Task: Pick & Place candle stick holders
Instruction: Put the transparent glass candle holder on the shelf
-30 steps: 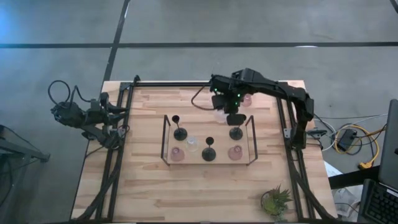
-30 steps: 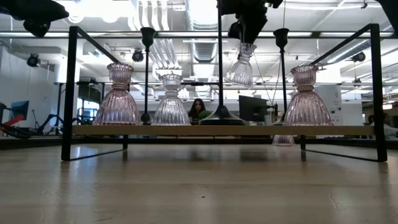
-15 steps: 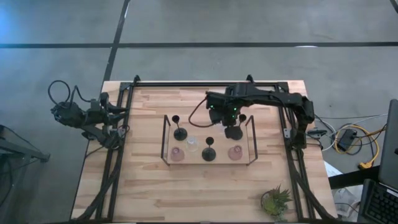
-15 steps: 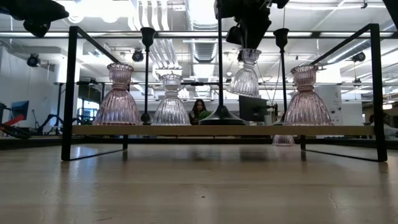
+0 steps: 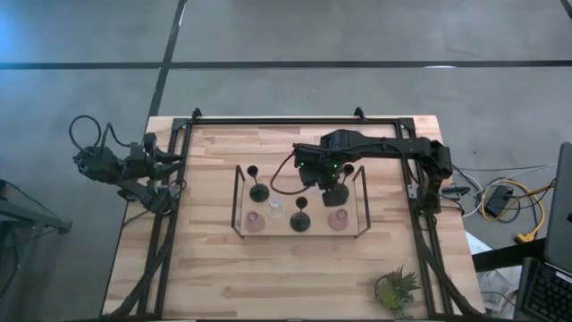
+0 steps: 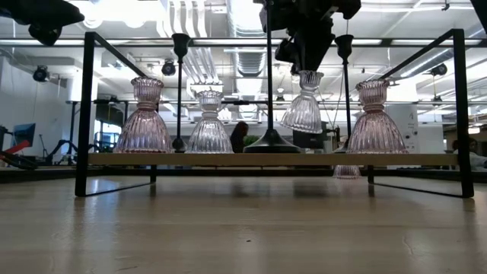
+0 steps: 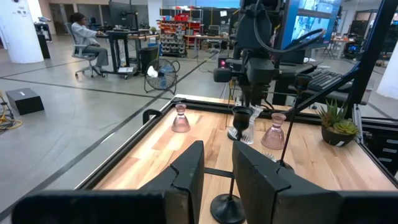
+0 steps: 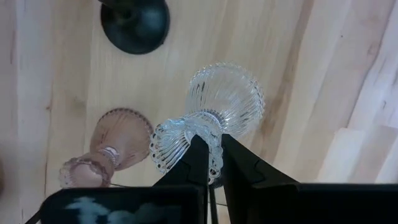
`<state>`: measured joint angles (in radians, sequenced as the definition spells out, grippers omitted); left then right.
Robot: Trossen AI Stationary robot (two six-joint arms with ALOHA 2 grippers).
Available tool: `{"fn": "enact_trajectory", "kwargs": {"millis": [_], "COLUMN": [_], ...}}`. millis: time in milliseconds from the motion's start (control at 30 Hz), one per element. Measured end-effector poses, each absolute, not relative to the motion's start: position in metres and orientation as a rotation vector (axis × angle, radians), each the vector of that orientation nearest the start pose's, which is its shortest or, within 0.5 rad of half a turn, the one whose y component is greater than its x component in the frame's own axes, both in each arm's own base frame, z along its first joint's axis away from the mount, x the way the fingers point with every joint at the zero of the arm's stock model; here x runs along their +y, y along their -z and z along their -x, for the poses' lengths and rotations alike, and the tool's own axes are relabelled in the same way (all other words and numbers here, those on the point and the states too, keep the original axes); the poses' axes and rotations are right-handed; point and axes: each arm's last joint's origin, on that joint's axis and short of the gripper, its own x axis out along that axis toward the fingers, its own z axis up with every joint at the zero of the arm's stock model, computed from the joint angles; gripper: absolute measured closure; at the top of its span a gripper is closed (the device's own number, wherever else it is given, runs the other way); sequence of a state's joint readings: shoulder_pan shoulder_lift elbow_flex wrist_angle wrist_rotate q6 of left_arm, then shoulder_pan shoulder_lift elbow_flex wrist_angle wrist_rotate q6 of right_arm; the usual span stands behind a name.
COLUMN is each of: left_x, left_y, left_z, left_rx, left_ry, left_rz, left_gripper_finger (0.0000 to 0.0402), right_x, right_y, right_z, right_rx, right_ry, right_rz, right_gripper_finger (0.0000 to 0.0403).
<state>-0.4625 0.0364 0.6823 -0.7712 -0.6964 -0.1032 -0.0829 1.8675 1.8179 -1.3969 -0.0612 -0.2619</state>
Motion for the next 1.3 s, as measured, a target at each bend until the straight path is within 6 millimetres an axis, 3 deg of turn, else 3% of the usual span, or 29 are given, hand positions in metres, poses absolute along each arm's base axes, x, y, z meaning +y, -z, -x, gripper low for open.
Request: {"fn": "enact_trajectory", "kwargs": {"millis": [500,867,1100,1300], "left_x": [0.014,0.014,0.014,0.014], "left_y": [-0.297,-0.297,-0.297,-0.297], "left_z": [-0.013,-0.013,-0.013,-0.013], "left_rx": [0.093,0.093,0.094,0.093], "left_ry": [-0.239,-0.239,-0.238,-0.239], "left_rz": [0.034,0.034,0.033,0.034], "left_gripper_finger": [0.0314,0.0313,0.0314,0.0314], "right_x": [-0.022,-0.02,-0.019,-0.02], "right_y": [-0.291,-0.29,-0.263,-0.263], "right_z": [-0.356,-0.358,-0.367,-0.371], "right_rx": [1.458,1.426,1.559,1.574], "right_ry": [-0.217,-0.246,-0.305,-0.314], "right_rz": [0.093,0.065,-0.003,0.001], "right_gripper_finger": [0.039,0.039,0.039,0.039]}}
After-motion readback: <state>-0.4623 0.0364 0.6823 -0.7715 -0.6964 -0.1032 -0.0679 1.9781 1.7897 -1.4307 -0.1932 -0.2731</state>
